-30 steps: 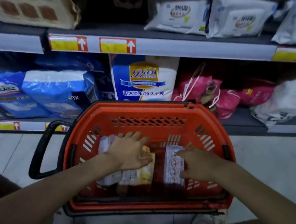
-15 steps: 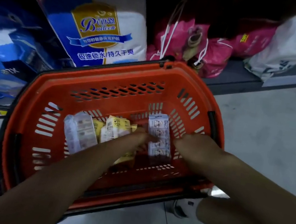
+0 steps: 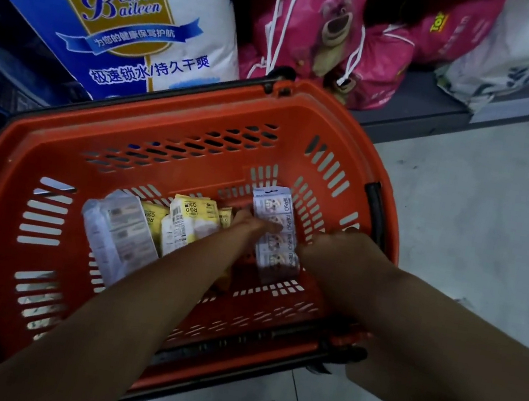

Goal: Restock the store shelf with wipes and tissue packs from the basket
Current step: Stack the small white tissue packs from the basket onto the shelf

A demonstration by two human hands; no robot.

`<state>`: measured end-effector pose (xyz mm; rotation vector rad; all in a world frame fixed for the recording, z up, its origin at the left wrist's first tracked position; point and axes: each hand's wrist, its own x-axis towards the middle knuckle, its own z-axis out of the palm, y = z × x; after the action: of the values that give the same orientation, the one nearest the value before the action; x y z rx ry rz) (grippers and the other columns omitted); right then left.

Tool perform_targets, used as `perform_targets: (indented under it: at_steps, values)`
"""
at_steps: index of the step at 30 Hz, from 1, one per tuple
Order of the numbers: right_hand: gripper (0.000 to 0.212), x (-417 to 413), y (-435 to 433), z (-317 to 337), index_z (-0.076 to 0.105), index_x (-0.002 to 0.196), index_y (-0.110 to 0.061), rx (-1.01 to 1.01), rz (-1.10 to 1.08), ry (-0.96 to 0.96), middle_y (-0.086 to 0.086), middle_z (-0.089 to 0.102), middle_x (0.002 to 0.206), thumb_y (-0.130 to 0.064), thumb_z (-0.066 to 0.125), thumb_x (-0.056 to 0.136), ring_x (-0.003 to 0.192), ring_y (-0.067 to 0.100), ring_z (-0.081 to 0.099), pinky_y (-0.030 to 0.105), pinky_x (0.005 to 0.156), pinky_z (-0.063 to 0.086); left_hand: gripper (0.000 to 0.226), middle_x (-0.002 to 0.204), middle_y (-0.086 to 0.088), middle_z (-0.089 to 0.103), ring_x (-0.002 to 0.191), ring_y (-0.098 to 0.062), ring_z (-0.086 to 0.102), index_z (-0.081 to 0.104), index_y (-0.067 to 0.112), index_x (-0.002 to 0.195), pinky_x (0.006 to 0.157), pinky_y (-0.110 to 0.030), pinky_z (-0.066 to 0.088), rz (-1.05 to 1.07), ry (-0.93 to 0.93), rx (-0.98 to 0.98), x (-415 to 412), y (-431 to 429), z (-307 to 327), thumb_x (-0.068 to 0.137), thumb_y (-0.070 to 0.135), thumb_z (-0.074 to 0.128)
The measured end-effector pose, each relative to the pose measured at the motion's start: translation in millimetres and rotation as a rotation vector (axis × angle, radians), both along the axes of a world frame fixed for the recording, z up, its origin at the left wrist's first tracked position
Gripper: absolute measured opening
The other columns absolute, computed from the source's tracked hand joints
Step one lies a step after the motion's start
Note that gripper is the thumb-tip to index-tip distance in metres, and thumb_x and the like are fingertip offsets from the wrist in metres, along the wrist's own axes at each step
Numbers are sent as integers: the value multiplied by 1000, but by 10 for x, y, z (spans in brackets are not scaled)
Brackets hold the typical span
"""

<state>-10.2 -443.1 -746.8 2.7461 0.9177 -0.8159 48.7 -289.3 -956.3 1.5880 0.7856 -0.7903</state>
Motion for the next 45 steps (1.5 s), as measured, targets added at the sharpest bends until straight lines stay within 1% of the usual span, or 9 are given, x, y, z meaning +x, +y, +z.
perform_targets:
  at_steps: [4,10,14,22,26,29,35,39,45]
  values:
    - [33,13,16,14,57,137,-16,-32,-3,-2,8,62,138,-23,46,106,126,30,61,42,104,50,48,105,-9,74,98,-32,73,66,8,118,95,-52,58,-43,70,-5,47,-28,148,76,-2,87]
    - [30,1,26,14,60,131,-15,-71,2,18,9,65,132,-19,49,103,122,33,63,43,101,52,63,115,-10,74,99,-33,74,67,7,119,88,-50,62,-17,77,57,79,-30,-83,64,8,98]
    - [29,26,82,38,61,130,-15,-122,-14,62,9,64,131,-16,53,102,120,33,62,43,98,53,35,91,-9,73,83,-23,66,66,5,96,62,-35,56,-58,89,97,15,-56,413,74,10,93]
    - [31,67,276,328,58,131,-15,-153,-46,90,7,59,134,-10,54,101,125,30,58,38,96,50,60,118,-11,74,104,-29,70,69,-4,114,93,-43,59,-20,-39,73,-21,365,972,64,11,99]
    - [30,71,396,528,57,128,-17,-148,-64,32,7,59,132,-10,57,98,123,28,59,34,85,47,44,113,-13,77,93,-27,74,74,0,114,67,-32,61,-14,-152,32,-92,709,1531,75,7,92]
    - [25,68,513,717,61,116,-20,-123,-87,-14,7,64,127,-5,56,96,119,30,62,32,75,39,40,111,-10,78,97,-24,76,74,5,113,70,-32,61,-14,-230,37,-177,1009,1945,78,12,91]
    - [25,38,748,934,60,123,-16,-53,-118,-94,7,62,129,-13,54,99,121,31,61,37,91,48,40,103,-2,81,97,-20,78,76,11,111,79,-41,65,53,-379,36,-374,1564,2510,75,13,92]
    - [27,31,904,955,59,126,-16,4,-175,-65,9,60,132,-25,54,101,123,32,58,36,95,47,44,104,-2,81,94,-18,78,74,9,113,69,-31,64,127,-454,-10,-538,1784,2636,73,12,92]
    - [51,84,1110,823,56,127,-21,391,-509,91,7,70,115,-63,45,99,103,29,68,39,85,55,42,104,-2,81,97,-18,77,71,10,114,84,-39,64,307,-533,-146,-731,1740,2698,76,7,88]
